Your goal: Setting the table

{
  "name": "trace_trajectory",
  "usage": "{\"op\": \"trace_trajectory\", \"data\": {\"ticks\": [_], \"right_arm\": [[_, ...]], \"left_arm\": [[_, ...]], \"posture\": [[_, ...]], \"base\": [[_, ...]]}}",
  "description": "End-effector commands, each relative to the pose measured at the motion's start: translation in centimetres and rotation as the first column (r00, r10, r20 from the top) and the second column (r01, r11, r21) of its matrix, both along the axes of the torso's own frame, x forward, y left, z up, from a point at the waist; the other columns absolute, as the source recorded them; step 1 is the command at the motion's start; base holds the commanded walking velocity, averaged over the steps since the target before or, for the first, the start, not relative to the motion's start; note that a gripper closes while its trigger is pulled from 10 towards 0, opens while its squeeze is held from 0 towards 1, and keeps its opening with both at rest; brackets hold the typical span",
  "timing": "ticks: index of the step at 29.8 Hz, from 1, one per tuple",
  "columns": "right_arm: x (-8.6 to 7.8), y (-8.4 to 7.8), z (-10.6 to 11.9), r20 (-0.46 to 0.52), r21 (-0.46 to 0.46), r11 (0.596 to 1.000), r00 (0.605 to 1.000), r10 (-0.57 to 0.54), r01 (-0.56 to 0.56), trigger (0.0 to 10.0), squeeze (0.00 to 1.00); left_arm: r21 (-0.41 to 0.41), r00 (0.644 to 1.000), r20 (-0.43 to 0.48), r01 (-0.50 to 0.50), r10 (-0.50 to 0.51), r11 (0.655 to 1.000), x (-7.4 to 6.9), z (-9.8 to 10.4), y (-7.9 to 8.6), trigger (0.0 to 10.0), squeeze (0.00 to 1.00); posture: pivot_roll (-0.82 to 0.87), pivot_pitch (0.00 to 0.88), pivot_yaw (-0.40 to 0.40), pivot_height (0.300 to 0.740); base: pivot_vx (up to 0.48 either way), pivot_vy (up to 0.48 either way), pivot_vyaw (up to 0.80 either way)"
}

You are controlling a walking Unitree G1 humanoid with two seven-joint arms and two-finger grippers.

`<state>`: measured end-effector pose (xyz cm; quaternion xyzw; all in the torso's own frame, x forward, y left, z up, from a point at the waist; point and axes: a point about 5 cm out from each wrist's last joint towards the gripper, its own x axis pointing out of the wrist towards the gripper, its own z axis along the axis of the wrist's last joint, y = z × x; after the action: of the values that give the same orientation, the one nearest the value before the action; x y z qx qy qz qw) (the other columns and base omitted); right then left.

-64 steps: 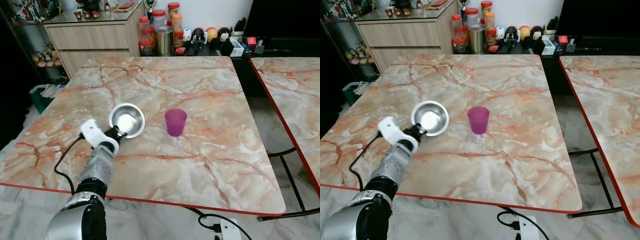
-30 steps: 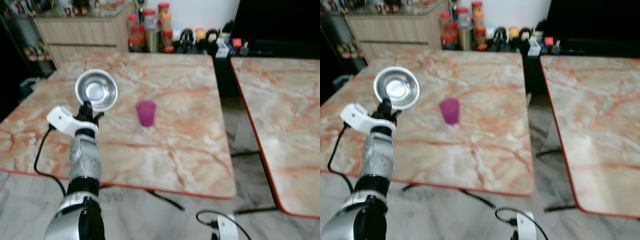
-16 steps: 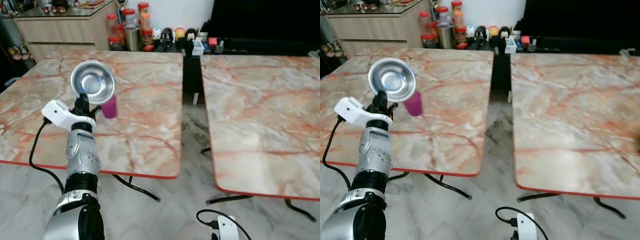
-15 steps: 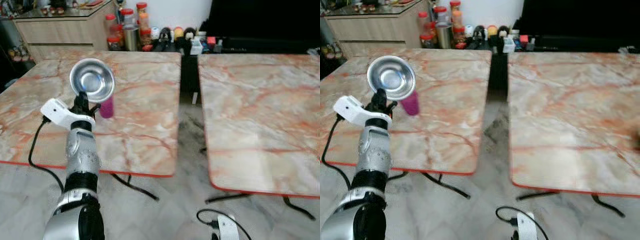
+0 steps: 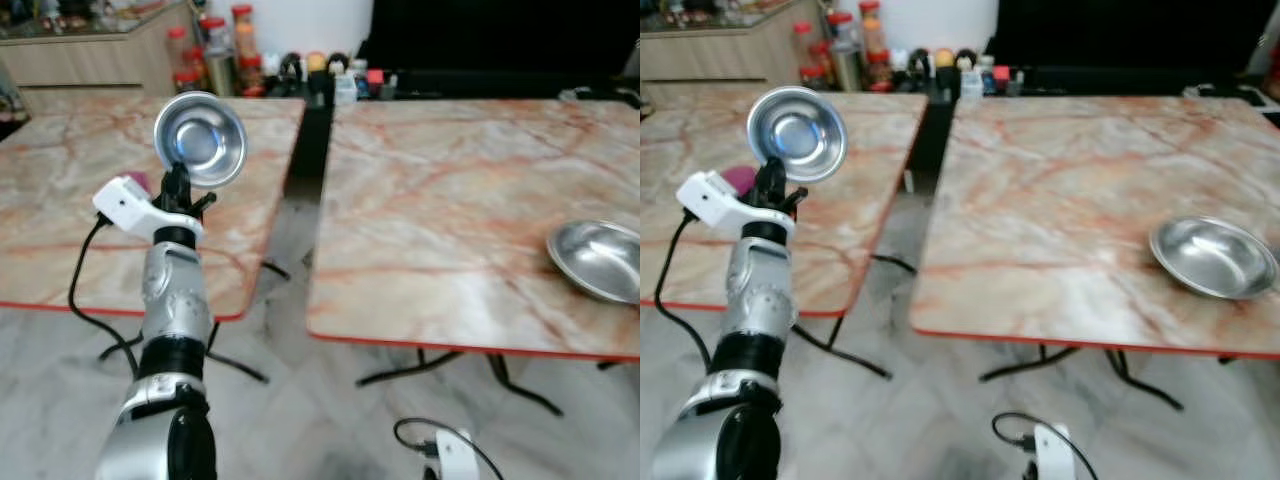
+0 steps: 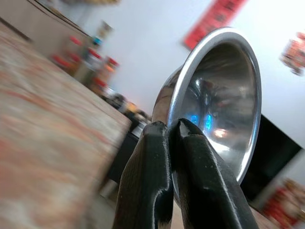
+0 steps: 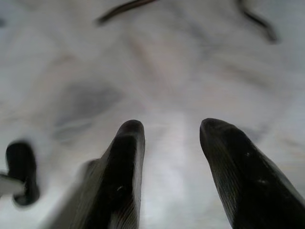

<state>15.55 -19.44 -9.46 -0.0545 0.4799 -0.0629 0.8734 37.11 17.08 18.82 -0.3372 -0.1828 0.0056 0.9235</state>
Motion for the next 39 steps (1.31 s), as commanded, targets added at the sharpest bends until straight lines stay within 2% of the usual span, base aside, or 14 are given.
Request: {"op": "trace_trajectory", "data": {"ticks": [1, 30, 35, 37, 39], "right_arm": [[0.4, 0.6, 0.1, 0.018, 0.019, 1.000, 1.000, -0.006, 0.005, 10.0, 0.00], [0.7, 0.5, 0.2, 0.025, 0.016, 1.000, 1.000, -0.001, 0.001, 10.0, 0.00], [0.7, 0.4, 0.3, 0.025, 0.012, 1.000, 1.000, 0.008, -0.008, 10.0, 0.00], [0.8, 0.4, 0.3, 0.026, 0.010, 1.000, 1.000, 0.012, -0.012, 10.0, 0.00], [0.8, 0.3, 0.3, 0.026, 0.008, 1.000, 0.999, 0.018, -0.018, 10.0, 0.00]], "left_arm": [[0.026, 0.999, 0.027, -0.040, 0.039, 0.999, -0.2, 0.8, 1.3, 10.0, 0.00], [0.035, 1.000, 0.004, -0.018, 0.018, 0.999, -0.4, 0.1, 0.9, 10.0, 0.00], [0.054, 1.000, -0.023, 0.001, 0.000, 0.999, -0.3, -0.3, 0.7, 10.0, 0.00], [0.078, 0.999, -0.054, 0.012, -0.008, 0.997, -0.3, -0.7, 0.7, 10.0, 0.00], [0.069, 0.998, -0.069, 0.007, -0.003, 0.998, -0.3, -1.1, 0.8, 10.0, 0.00]], "posture": [[0.03, 0.000, 0.033, 0.740], [0.02, 0.000, 0.028, 0.740], [0.02, 0.000, 0.023, 0.740], [0.02, 0.000, 0.020, 0.740], [0.02, 0.000, 0.019, 0.740]], "base": [[0.000, -0.461, 0.00], [0.000, -0.459, 0.00], [0.000, -0.357, 0.00], [0.000, 0.000, 0.00], [0.000, 0.000, 0.00]]}}
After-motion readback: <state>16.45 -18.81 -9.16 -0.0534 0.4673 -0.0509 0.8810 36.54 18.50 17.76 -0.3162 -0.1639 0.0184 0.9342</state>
